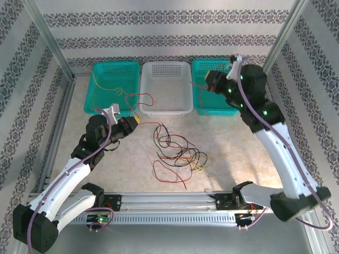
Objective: Untangle the cables
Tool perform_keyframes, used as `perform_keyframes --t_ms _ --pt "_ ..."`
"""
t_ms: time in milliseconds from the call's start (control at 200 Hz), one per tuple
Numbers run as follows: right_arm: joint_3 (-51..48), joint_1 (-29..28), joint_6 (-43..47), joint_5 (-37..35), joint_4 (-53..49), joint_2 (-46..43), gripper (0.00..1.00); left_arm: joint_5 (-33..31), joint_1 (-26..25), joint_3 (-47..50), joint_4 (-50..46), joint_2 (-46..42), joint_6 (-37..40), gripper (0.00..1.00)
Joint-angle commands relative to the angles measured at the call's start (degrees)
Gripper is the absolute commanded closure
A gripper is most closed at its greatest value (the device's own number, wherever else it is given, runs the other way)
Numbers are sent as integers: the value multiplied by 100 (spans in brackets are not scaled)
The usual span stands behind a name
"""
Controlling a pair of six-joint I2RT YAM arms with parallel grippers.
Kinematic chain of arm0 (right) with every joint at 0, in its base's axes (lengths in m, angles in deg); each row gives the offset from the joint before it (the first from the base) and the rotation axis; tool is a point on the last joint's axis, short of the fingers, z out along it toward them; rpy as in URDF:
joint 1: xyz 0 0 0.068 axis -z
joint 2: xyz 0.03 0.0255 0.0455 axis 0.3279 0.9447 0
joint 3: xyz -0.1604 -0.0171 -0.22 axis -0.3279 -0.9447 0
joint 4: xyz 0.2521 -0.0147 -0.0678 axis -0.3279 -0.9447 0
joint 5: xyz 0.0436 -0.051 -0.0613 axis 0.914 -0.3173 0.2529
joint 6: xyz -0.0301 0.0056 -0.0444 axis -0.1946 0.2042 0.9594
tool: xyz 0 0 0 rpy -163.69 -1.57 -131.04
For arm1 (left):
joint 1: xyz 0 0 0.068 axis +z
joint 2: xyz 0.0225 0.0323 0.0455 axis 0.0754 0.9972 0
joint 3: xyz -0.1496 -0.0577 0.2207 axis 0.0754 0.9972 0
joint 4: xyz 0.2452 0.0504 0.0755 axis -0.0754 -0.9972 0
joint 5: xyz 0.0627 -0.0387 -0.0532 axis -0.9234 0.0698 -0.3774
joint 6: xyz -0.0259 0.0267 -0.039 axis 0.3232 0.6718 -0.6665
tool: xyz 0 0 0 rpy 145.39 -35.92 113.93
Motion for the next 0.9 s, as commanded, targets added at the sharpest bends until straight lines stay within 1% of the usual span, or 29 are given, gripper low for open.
perform_keyframes --t_ms 0,110,185,280,375,410,450,515,525,535,625,645,675,710,785,894 --pt "839 320 340 317 -184 696 100 285 47 -16 93 -151 204 100" --pt "1792 691 368 463 -420 1523 100 333 53 2 39 -214 220 100" --pt "2245 931 389 470 -570 2017 100 379 48 -19 8 -246 240 100" --pt "2550 1200 371 535 -657 2608 100 443 54 -79 -45 -250 291 100" --pt "2641 1351 325 662 -691 3120 100 493 49 -169 -101 -250 365 100" --pt "2664 1379 333 661 -719 3271 96 527 46 -197 -101 -246 396 100" --pt "2665 1394 351 648 -762 3417 90 573 51 -247 -109 -236 445 100" --pt "2593 1419 351 614 -804 3548 72 667 46 -312 -101 -206 511 100" --pt "2586 1416 347 609 -804 3551 72 684 50 -320 -97 -195 518 100" --pt "2549 1413 344 604 -797 3549 68 699 47 -323 -87 -196 526 100" --pt "2170 1383 284 639 -583 3378 57 768 53 -367 -52 -143 572 100" --pt "2081 1373 279 627 -544 3303 44 762 51 -371 -52 -135 582 100" --pt "1961 1333 286 589 -515 3202 38 761 52 -370 -28 -105 584 100" --pt "1833 1273 334 579 -507 3059 34 773 48 -368 15 -64 575 100" --pt "1464 1059 519 475 -527 2670 33 872 49 -328 252 71 479 100" --pt "750 576 774 172 -523 1877 29 1096 47 -246 829 339 175 100"
